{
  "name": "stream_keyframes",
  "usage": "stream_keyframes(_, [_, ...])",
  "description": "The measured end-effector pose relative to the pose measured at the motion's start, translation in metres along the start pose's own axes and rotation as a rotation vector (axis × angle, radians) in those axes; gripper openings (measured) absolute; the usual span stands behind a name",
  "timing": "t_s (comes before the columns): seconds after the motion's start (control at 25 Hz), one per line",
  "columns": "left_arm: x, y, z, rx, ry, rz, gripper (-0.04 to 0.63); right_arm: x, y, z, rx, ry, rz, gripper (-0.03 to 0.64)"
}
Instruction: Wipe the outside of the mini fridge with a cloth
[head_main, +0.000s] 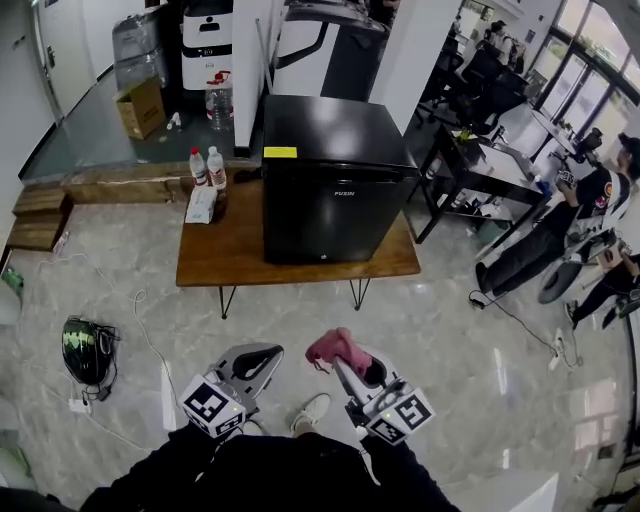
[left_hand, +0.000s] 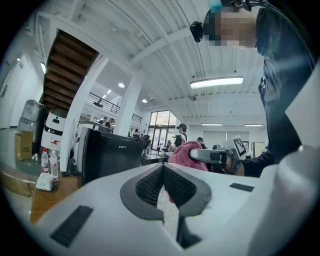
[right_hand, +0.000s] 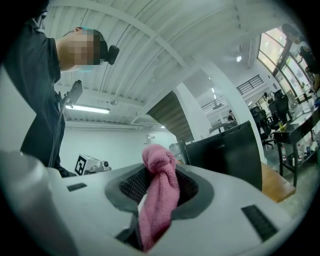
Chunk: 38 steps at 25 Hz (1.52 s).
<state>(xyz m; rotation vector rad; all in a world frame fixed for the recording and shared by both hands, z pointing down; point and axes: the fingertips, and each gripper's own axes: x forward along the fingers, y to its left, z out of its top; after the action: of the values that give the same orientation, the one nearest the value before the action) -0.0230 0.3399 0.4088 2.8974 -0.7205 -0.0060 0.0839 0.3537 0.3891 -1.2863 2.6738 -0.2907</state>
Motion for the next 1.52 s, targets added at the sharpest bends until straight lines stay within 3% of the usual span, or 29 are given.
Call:
stream_keyframes(0.2, [0.061,0.015,0.021,0.041,0.014,0.059,0.006,0.002,-0.062,0.026,-0.017,-0.023,0.034,0.121])
stream_keyframes(0.36, [0.102,0.022,0.053,0.076,-0.038,0.119,0.006,0.002,-0.099,0.055,-0.056,-0.033,0.106,0.121])
stream_keyframes(0.48, [0.123,0.031,0.075,0.096,-0.057,0.167,0.006,0.007,-0.115,0.079,-0.082,-0.05,0.176,0.121])
stream_keyframes(0.68, [0.146,0.058,0.097,0.067,-0.033,0.233,0.006,0.033,-0.134,0.114,-0.13,-0.07,0.237,0.121])
stream_keyframes(0.88, [0.154,0.097,0.133,0.16,-0.041,0.283,0.006,0.078,-0.151,0.154,-0.182,-0.089,0.263,0.121])
stream_keyframes(1.12, [0.159,0.169,0.201,0.263,-0.099,0.324,0.006,0.157,-0.167,0.216,-0.24,-0.082,0.298,0.123])
stream_keyframes(1.28, [0.16,0.235,0.244,0.295,-0.158,0.33,0.006,0.221,-0.18,0.245,-0.285,-0.033,0.293,0.123])
stream_keyframes(1.52, [0.183,0.348,0.279,0.307,-0.181,0.285,0.006,0.332,-0.216,0.266,-0.371,0.078,0.267,0.123])
